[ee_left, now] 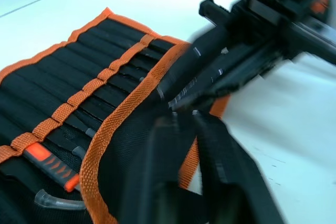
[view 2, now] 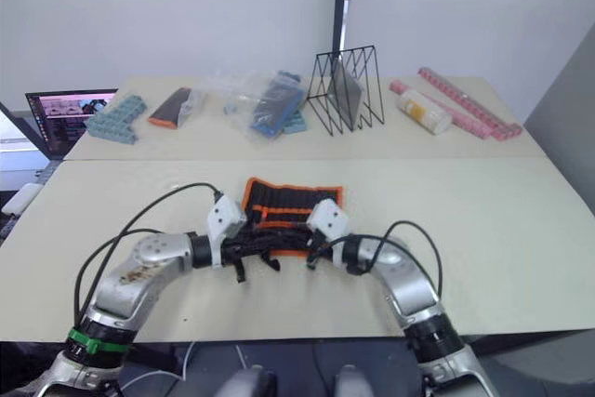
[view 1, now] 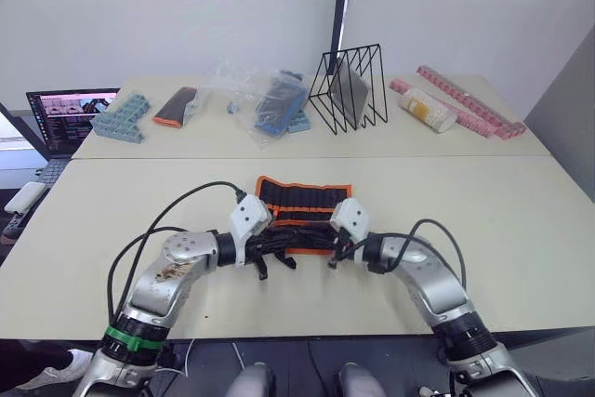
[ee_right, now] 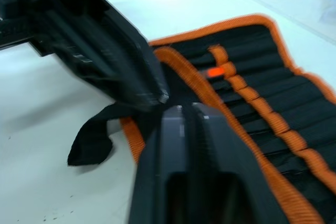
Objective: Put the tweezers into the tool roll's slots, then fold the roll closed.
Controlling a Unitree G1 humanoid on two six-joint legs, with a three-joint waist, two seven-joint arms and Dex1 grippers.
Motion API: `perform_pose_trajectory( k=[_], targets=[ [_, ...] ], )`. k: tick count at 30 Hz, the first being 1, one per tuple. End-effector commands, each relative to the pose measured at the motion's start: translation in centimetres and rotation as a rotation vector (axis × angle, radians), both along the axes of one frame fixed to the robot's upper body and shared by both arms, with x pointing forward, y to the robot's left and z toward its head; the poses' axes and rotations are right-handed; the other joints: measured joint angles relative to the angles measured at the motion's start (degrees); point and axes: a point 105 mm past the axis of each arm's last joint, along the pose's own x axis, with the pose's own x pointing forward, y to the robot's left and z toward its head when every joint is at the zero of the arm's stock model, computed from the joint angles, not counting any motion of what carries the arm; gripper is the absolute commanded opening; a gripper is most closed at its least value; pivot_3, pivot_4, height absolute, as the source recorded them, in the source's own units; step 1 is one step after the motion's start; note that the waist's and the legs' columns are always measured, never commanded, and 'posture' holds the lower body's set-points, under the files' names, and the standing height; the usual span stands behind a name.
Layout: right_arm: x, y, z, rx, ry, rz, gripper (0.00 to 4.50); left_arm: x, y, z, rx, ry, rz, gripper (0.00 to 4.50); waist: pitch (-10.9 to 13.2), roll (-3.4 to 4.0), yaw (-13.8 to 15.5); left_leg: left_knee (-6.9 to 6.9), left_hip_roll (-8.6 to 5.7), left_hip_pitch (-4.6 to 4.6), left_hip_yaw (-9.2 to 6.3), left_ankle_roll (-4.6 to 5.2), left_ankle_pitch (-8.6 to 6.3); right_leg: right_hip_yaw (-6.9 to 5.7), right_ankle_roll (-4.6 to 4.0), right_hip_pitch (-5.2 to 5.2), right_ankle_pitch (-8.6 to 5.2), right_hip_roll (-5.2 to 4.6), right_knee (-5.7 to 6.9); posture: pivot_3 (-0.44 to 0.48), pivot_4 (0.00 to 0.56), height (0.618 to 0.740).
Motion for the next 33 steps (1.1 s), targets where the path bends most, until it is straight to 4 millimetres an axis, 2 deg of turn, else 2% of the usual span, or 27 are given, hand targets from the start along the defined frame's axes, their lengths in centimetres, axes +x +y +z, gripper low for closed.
perform_pose_trajectory(
  k=[1,4,9,14,16,21,28,33],
  targets=[
    [0.5,0.5,-0.4,-0.002,-0.023,-0.04,0.01,1.1,-0.5,0.3,0.013,-0.066,0.013,0.04,0.0,0.0,-0.2,0.0,0.01,0.0,0.0,0.0,0.0,0.0,0.0,-0.02,0.0,0.02,0.01,0.0,0.15,0.74],
    [1.2,0.1,-1.1,-0.007,-0.021,-0.103,0.01,2.0,-0.2,-1.2,0.037,-0.038,0.066,0.04,0.0,0.0,-0.3,-0.01,0.03,-0.01,0.0,0.0,0.0,0.01,0.0,-0.04,0.0,0.04,0.02,0.0,0.15,0.74],
    [2.6,-2.1,-2.4,-0.04,-0.022,-0.242,0.01,2.9,1.4,-3.6,0.087,0.001,0.164,0.04,0.0,0.01,-0.1,-0.01,0.03,0.09,-0.02,-0.01,0.0,-0.02,0.0,0.06,0.0,0.03,0.01,0.0,0.15,0.74],
    [3.1,-3.6,-2.9,-0.049,-0.027,-0.303,0.01,3.2,2.6,-5.1,0.117,0.022,0.214,0.04,0.0,0.01,-0.1,-0.08,0.01,0.94,-0.03,0.05,-0.04,-0.06,0.02,0.99,-0.01,0.0,-0.13,0.0,0.15,0.74],
    [3.3,-4.2,-3.1,-0.059,-0.035,-0.327,0.01,3.3,2.9,-5.3,0.122,0.021,0.225,0.04,0.0,0.03,-0.1,-0.08,0.02,1.05,-0.03,0.05,-0.04,-0.05,0.03,1.07,-0.01,0.01,-0.12,0.0,0.15,0.74],
    [3.7,-5.9,-3.9,-0.069,-0.017,-0.411,0.01,3.7,3.5,-5.1,0.073,0.047,0.269,0.04,-0.1,0.11,-0.1,-0.08,0.05,1.14,-0.02,0.05,-0.04,-0.04,0.03,1.12,-0.01,0.04,-0.08,0.0,0.15,0.74],
    [3.1,-5.4,-4.4,-0.062,-0.001,-0.41,0.01,3.5,2.9,-2.9,-0.073,0.089,0.257,0.04,-0.2,0.1,-0.1,-0.07,0.03,1.11,-0.02,0.05,-0.04,-0.04,0.03,1.12,-0.02,0.02,-0.09,0.0,0.15,0.74],
    [3.3,-5.7,-3.8,-0.043,-0.008,-0.423,0.01,2.8,3.2,-1.9,-0.071,0.068,0.227,0.04,-0.2,0.1,-0.1,-0.08,0.04,1.03,-0.03,0.05,-0.04,-0.04,0.03,1.06,-0.02,0.02,-0.11,0.0,0.15,0.74]
  ],
)
